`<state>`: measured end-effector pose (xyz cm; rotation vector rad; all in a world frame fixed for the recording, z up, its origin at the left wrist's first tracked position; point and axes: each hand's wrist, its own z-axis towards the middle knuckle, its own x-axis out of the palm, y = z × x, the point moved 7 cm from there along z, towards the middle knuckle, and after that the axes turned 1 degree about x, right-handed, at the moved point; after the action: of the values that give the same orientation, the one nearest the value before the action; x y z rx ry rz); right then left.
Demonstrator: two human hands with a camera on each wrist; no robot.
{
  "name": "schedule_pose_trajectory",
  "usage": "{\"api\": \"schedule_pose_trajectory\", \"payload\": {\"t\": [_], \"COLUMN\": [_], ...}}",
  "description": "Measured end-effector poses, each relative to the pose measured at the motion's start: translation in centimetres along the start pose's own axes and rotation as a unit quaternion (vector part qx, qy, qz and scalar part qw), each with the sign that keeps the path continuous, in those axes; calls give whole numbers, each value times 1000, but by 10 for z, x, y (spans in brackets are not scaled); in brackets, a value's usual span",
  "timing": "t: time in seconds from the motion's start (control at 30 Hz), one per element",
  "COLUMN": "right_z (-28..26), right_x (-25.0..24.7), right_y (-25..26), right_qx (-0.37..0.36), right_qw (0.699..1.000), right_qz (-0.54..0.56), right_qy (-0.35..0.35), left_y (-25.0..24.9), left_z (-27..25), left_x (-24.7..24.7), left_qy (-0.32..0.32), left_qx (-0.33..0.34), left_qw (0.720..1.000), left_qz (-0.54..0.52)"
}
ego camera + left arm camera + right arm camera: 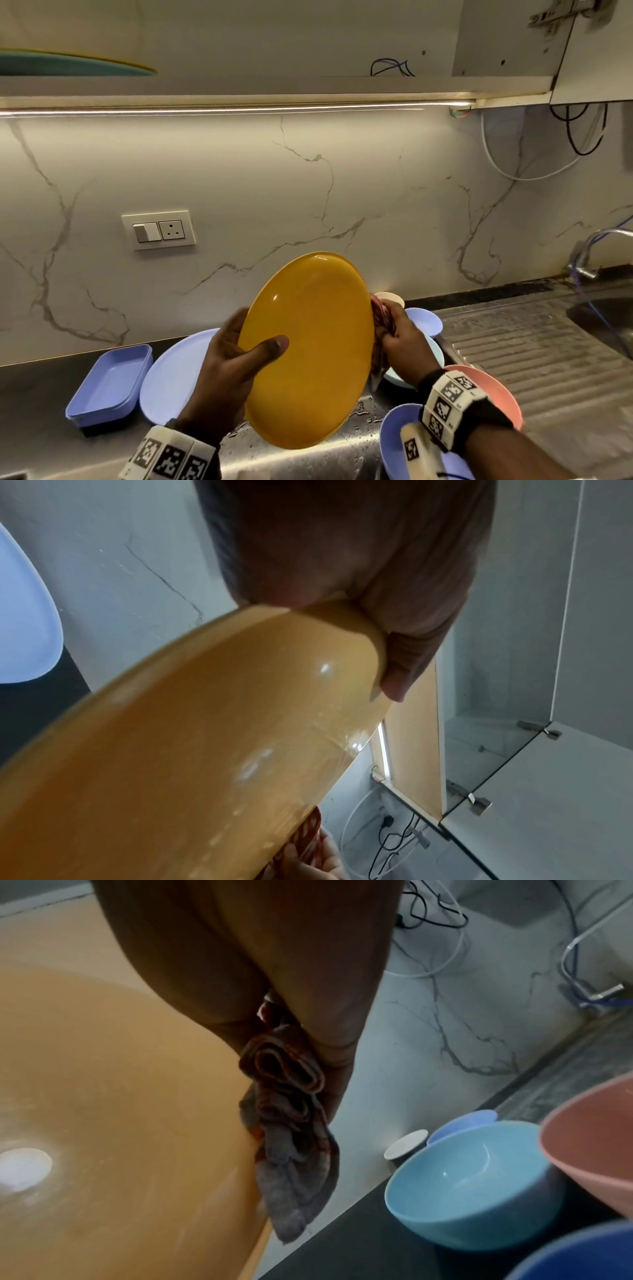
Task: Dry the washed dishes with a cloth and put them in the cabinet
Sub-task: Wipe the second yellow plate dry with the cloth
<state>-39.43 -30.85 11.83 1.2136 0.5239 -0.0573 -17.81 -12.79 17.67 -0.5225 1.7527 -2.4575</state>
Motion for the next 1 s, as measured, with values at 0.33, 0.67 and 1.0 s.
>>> {"api": "schedule_pose_trajectory", "payload": {"t": [0.33, 0.67, 1.0], "right_z": [-63, -11, -1], "right_x": [59, -23, 43], "right_y": [0, 138, 151], "right_qx": [65, -154, -171], "right_qw": [985, 986, 955], "right_qz": [56, -62, -234], "right_qy": [151, 2, 59], "left_y": [-8, 23, 40], "left_z": [25, 14, 5], "left_x": [-26, -18, 13], "left_qy": [-78, -61, 16], "left_qx": [37, -22, -62], "left_qw": [994, 998, 997], "left_qz": [-73, -24, -32]}}
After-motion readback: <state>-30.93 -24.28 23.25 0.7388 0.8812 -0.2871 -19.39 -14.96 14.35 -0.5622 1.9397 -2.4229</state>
